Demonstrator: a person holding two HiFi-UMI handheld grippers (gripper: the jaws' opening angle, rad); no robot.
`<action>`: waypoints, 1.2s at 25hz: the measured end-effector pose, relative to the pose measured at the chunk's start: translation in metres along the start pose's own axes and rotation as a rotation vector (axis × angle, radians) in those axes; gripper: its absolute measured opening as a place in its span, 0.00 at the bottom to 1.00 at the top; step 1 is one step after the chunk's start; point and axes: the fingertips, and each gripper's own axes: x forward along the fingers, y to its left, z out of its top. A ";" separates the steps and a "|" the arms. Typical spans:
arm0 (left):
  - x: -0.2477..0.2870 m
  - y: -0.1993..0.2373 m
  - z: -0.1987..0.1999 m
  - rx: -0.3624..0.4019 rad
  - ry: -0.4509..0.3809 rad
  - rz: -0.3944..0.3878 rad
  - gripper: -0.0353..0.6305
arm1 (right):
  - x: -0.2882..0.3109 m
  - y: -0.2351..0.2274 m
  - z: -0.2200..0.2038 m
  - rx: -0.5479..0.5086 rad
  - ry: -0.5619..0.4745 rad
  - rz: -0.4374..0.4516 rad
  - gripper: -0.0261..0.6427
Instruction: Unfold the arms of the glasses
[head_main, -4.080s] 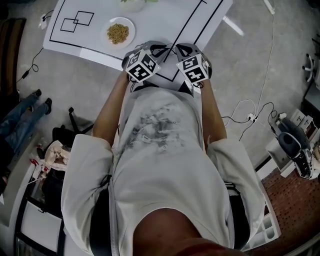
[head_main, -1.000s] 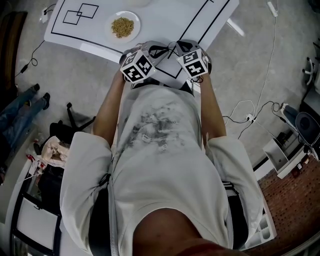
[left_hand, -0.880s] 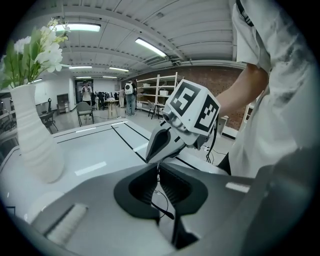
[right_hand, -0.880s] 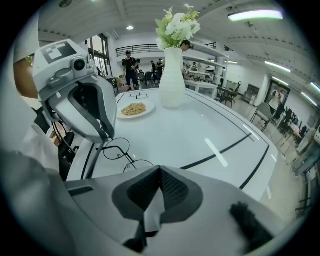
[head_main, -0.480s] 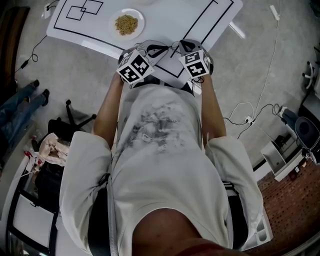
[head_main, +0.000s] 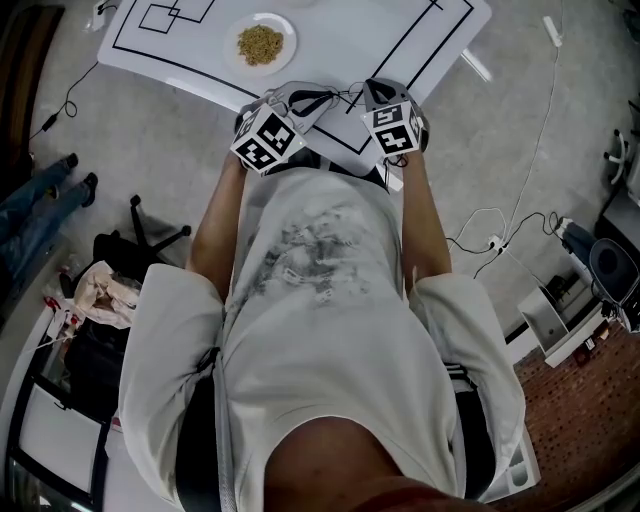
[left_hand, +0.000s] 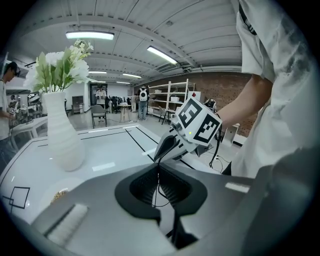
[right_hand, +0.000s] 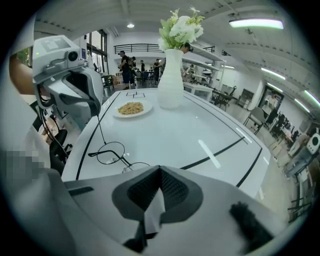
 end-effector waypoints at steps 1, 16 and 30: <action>-0.002 0.001 -0.001 -0.005 -0.002 0.009 0.08 | 0.000 0.000 0.000 0.001 0.000 -0.004 0.06; -0.021 0.021 -0.015 -0.066 -0.015 0.121 0.06 | -0.001 -0.001 -0.003 0.007 -0.010 -0.051 0.06; -0.010 0.001 -0.022 -0.049 0.021 0.080 0.07 | -0.003 -0.001 -0.003 0.002 -0.010 -0.073 0.06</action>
